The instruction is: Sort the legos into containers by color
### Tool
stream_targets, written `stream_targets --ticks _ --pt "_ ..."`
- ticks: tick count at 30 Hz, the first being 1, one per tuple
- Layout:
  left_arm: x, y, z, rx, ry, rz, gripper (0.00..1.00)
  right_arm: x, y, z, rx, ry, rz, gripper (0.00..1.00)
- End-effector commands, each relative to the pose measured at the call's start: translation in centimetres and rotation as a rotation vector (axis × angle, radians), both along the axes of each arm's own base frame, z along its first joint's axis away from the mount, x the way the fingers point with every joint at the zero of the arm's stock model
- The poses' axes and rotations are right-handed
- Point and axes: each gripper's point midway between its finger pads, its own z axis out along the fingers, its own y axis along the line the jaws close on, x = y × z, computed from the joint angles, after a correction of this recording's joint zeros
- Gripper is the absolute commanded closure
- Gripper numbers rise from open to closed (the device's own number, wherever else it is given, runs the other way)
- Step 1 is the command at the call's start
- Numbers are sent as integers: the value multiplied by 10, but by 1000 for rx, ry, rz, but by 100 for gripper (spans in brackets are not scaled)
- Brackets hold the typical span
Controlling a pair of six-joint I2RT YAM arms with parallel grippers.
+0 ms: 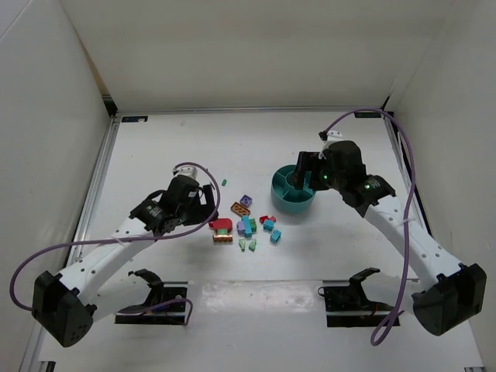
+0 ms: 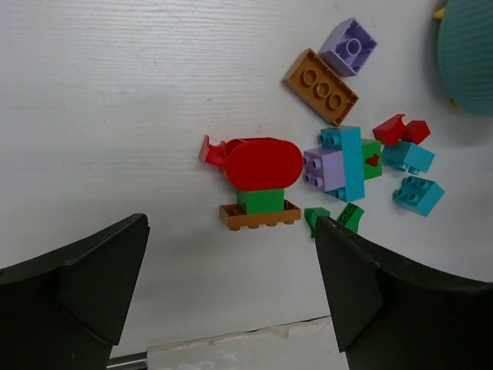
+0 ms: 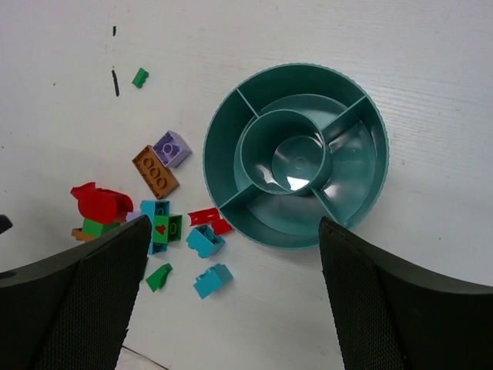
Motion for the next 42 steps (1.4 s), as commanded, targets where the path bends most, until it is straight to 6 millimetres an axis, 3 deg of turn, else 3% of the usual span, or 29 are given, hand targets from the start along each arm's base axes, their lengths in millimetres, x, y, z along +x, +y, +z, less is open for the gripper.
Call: stream_targets --ticks 1,9,20,32,35,39,42 --pt "8 -10 0 -33 9 40 0 0 2 24 44 -44 10 10" --pt "17 -31 -53 124 163 15 0 -2 -19 25 31 -103 -100 10" --pt "21 -59 -80 177 205 -38 0 -4 -41 15 72 -57 -153 10" --pt "23 -53 -96 235 238 0 1 -5 -39 9 93 -42 -128 10" --pt "24 -52 -98 245 244 3 8 -5 -38 8 93 -40 -124 10" --pt "27 -58 -94 236 241 -10 28 -4 -40 7 91 -40 -130 10" --pt "26 -61 -89 222 238 -23 36 -4 -40 6 90 -35 -129 10"
